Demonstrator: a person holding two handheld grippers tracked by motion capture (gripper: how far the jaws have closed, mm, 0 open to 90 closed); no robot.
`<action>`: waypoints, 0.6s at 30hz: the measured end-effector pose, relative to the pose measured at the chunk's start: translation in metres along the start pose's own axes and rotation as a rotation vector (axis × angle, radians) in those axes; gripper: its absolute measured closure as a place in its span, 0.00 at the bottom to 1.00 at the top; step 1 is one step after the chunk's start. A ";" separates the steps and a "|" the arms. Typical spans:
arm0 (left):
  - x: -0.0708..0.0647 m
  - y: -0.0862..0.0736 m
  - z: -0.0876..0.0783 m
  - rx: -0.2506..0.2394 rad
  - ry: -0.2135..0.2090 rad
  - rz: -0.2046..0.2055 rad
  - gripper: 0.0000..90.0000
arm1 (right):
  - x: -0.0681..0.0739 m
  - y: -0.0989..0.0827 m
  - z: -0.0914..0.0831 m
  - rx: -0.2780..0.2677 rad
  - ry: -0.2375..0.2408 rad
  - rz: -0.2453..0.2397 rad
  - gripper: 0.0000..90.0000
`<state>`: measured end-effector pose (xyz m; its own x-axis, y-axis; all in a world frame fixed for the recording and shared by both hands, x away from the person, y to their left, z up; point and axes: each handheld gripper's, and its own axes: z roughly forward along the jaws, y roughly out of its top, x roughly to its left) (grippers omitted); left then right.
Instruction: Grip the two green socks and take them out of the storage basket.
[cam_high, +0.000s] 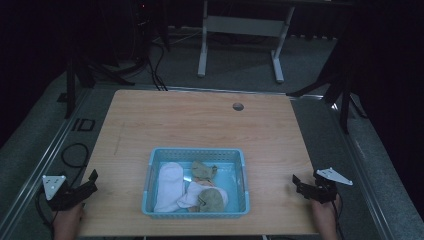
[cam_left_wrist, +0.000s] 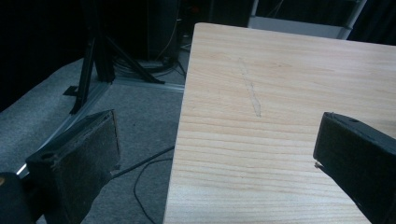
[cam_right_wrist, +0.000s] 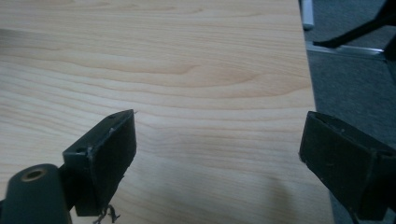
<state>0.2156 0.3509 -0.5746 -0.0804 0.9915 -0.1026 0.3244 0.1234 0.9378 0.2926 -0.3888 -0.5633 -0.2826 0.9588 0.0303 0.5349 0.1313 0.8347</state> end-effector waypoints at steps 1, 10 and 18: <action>0.000 0.000 0.000 0.000 0.001 -0.001 0.01 | 0.000 0.000 -0.001 0.000 0.015 0.002 0.12; 0.000 0.000 0.000 0.000 0.000 -0.001 0.01 | 0.007 -0.002 -0.004 0.083 0.298 -0.151 0.14; 0.000 0.000 0.000 0.001 -0.002 -0.002 0.01 | 0.016 0.006 -0.006 0.222 0.507 -0.374 0.14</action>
<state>0.2158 0.3510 -0.5746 -0.0795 0.9913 -0.1051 0.3251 0.1255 0.9373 0.2863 -0.3740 -0.5540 -0.7912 0.6086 0.0605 0.4640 0.5329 0.7076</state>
